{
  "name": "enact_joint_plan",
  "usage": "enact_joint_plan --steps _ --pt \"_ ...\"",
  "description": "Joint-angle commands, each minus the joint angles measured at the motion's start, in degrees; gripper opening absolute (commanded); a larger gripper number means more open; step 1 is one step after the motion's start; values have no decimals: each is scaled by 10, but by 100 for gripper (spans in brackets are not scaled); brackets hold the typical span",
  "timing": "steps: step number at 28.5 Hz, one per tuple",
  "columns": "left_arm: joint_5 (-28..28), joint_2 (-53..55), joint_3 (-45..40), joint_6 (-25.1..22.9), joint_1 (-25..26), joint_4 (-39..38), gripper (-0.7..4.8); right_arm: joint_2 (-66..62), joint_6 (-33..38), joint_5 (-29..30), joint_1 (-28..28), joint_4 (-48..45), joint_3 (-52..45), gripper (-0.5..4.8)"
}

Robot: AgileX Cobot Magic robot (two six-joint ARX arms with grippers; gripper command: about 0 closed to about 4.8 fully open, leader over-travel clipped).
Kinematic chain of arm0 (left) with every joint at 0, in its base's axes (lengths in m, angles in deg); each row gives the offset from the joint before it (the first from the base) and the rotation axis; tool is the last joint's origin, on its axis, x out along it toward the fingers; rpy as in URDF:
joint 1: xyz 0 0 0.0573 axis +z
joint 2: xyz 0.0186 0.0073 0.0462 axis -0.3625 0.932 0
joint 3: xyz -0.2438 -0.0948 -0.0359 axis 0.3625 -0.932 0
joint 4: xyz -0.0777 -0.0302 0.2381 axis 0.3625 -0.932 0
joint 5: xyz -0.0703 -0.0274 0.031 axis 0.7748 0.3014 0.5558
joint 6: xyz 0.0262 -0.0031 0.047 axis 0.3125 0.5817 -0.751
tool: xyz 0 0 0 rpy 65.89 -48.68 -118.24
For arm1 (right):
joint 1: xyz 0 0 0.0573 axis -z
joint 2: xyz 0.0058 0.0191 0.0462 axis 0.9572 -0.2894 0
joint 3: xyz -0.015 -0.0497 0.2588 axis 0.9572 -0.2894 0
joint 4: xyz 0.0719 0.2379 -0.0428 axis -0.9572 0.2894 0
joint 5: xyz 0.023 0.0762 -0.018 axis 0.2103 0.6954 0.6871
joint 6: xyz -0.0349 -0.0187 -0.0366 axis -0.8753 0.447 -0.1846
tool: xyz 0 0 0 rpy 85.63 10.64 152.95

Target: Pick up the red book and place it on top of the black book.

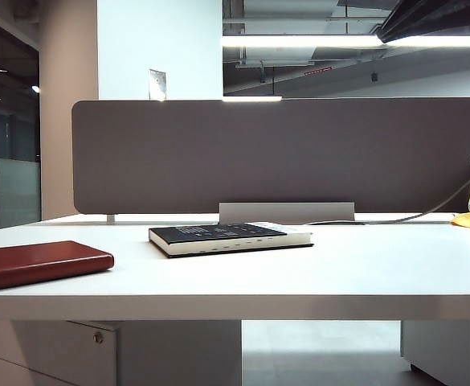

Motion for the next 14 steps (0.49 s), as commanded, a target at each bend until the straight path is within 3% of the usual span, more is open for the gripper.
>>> enact_joint_plan --steps 1,6,14 --pt "0 0 1 38 1 37 268 1 -4 3 0 -6 2 -1" --pt "-7 3 1 54 1 42 237 1 -4 4 0 -5 2 -1" --pt "-5 58 1 39 1 64 239 1 -4 4 -1 -5 2 -1"
